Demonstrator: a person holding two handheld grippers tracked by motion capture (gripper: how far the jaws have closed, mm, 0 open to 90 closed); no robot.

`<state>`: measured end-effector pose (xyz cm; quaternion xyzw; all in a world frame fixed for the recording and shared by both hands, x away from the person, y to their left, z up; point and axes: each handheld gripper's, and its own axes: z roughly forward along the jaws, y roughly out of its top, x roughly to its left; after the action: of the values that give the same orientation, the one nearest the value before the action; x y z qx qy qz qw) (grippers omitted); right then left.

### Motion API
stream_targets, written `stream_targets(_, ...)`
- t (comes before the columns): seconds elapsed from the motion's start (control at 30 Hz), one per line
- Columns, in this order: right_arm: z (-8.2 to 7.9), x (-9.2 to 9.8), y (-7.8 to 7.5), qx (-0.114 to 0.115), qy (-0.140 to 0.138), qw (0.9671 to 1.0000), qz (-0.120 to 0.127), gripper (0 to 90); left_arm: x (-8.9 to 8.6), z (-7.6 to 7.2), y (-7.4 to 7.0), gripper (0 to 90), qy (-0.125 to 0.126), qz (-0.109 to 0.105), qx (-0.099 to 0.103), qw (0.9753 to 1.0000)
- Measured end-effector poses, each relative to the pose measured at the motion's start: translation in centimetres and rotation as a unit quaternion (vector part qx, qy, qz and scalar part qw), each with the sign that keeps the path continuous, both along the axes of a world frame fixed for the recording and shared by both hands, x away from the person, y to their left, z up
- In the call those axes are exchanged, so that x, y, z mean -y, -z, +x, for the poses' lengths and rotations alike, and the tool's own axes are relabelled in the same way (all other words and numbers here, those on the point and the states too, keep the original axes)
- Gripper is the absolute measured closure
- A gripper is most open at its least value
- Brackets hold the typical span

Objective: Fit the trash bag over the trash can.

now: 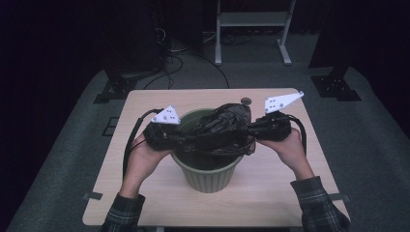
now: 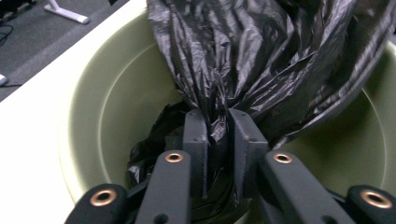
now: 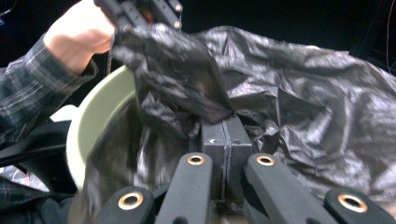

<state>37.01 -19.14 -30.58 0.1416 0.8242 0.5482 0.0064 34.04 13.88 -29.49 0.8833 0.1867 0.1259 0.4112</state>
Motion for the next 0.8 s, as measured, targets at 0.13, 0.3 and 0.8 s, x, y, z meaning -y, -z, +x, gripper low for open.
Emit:
stream_targets(0.13,0.6,-1.6,-0.9,0.007,-0.002,1.0000,0.002,90.0,1.4,-0.4,-0.2,68.1,0.017,0.032,0.019,0.9992)
stream_targets(0.3,1.1,-3.1,-1.5,0.010,-0.010,0.9999,-0.003,90.0,2.5,-0.2,0.2,63.8,0.038,0.028,0.008,0.9989)
stream_targets(0.8,1.5,-5.0,-0.7,0.001,-0.016,0.9988,-0.046,90.0,0.3,-0.5,-1.6,34.4,0.047,-0.047,0.014,0.9977)
